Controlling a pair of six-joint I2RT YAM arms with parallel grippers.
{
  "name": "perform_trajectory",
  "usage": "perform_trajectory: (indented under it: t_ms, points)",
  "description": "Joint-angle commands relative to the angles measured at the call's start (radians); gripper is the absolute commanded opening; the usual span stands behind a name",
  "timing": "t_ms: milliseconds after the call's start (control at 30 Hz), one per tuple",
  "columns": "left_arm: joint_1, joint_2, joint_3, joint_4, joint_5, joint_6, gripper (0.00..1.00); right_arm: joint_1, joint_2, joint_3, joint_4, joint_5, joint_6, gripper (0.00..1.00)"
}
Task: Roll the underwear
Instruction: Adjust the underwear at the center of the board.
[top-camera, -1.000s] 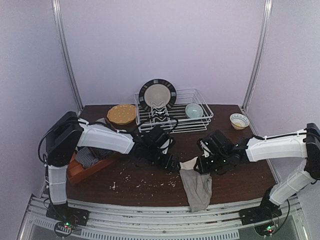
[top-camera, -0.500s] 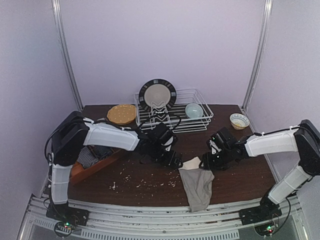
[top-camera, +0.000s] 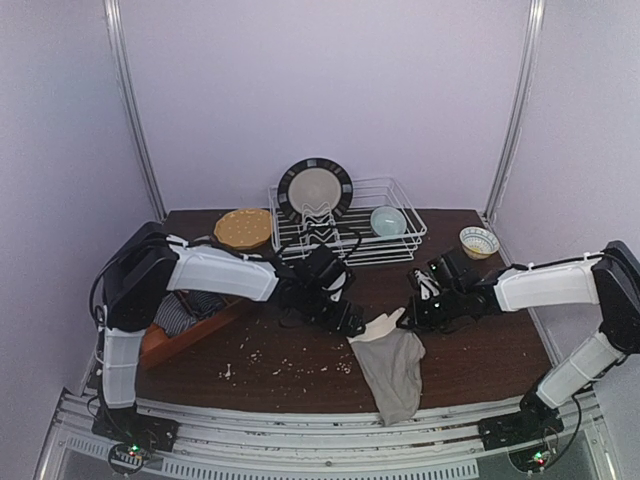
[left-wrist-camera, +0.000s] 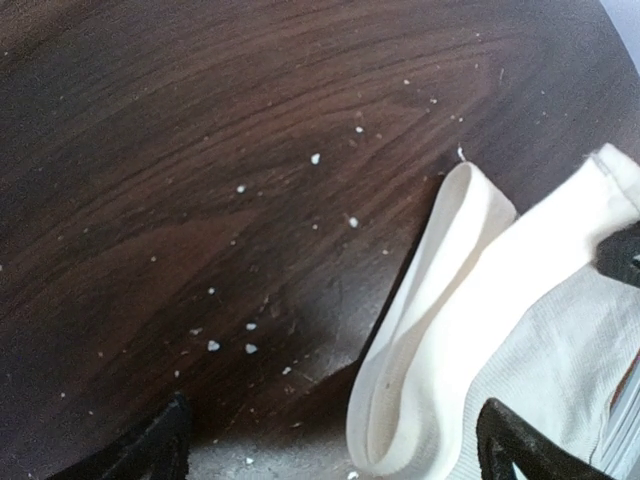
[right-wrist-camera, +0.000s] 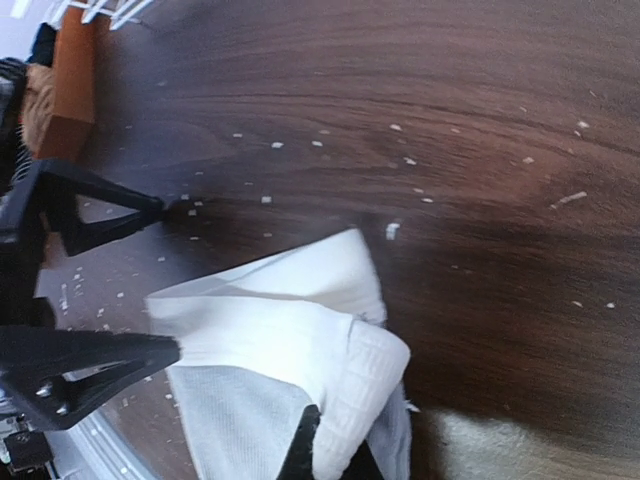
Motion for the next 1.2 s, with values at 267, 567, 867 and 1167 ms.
perform_trajectory:
  t_ms: [267,567,867,1167]
  points:
    - [0.011,-0.122,-0.140,-0.008,-0.091,-0.029,0.98,0.058,-0.079,0.023,0.064,-0.183,-0.093,0.00]
    - [0.011,-0.251,-0.293,0.030,-0.165,-0.082,0.98,0.102,0.011,0.076,0.150,-0.361,-0.071,0.00]
    - [0.011,-0.352,-0.401,0.033,-0.210,-0.129,0.98,0.252,0.108,0.156,0.232,-0.386,0.032,0.00]
    - [0.011,-0.523,-0.537,-0.001,-0.287,-0.182,0.98,0.358,0.229,0.228,0.286,-0.187,0.158,0.00]
